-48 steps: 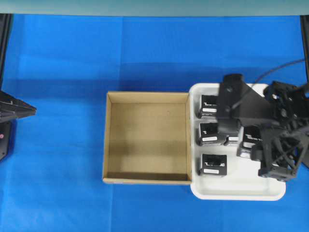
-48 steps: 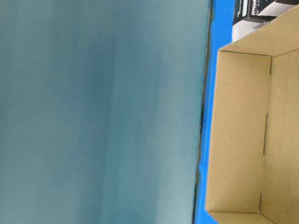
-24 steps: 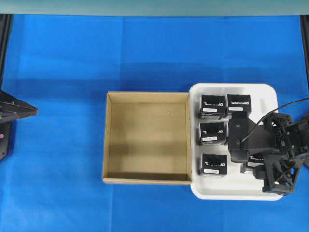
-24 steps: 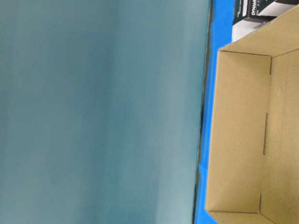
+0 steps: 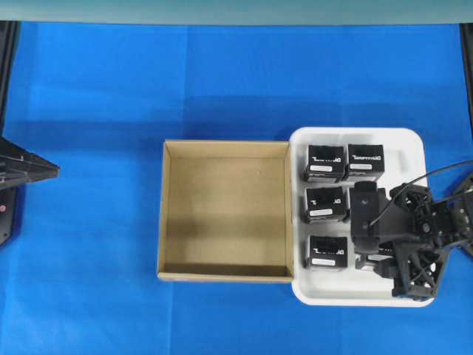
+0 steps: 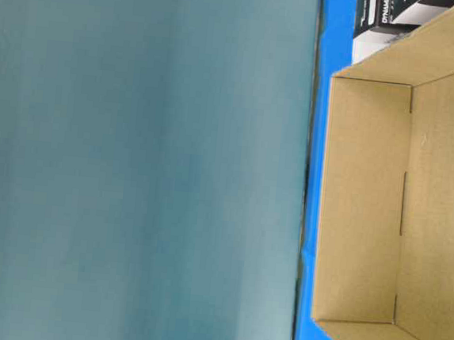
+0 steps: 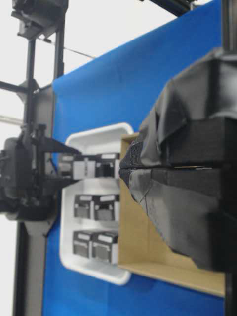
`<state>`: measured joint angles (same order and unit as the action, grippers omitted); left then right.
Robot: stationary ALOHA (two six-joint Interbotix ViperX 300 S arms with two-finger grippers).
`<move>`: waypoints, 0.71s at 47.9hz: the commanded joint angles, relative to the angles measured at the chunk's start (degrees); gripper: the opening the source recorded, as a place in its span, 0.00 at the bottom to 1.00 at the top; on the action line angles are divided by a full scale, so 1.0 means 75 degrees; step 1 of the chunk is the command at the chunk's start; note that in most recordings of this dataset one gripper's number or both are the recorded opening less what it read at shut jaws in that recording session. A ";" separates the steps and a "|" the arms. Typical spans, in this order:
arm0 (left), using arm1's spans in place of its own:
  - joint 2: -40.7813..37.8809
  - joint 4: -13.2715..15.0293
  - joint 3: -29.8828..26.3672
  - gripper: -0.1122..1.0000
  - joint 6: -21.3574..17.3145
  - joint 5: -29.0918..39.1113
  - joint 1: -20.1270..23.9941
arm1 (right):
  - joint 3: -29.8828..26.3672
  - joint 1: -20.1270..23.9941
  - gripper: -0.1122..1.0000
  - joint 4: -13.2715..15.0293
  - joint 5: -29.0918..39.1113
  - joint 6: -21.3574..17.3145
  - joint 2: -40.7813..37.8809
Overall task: Pick the box from inside the cardboard box.
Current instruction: 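Lower the black box into the white tray beside the others, then open the right gripper to release the box and hold position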
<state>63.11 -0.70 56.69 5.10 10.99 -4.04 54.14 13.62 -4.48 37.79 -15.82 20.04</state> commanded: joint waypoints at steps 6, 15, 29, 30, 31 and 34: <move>-0.0105 -0.0023 -0.0176 0.04 0.0012 -0.0035 -0.0012 | 0.0082 0.0012 0.66 0.0117 -0.0352 0.0035 -0.0434; -0.0105 -0.0023 -0.0164 0.04 0.0012 -0.0047 -0.0012 | 0.0094 0.0012 0.66 0.0234 -0.0727 0.0035 -0.0574; -0.0105 -0.0023 -0.0164 0.04 0.0012 -0.0047 -0.0012 | 0.0188 0.0000 0.66 0.0234 -0.0785 0.0035 -0.0785; -0.0117 -0.0023 -0.0164 0.04 0.0012 -0.0035 -0.0012 | 0.0199 0.0000 0.66 0.0234 -0.0797 0.0035 -0.0797; -0.0117 -0.0023 -0.0164 0.04 0.0012 -0.0047 -0.0012 | 0.0199 0.0012 0.66 0.0234 -0.0809 0.0035 -0.0797; -0.0117 -0.0023 -0.0164 0.04 0.0012 -0.0047 -0.0012 | 0.0199 0.0012 0.66 0.0234 -0.0879 0.0035 -0.0820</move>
<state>62.84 -0.70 56.69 5.10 10.99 -4.04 55.90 13.62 -2.90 31.99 -15.64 14.41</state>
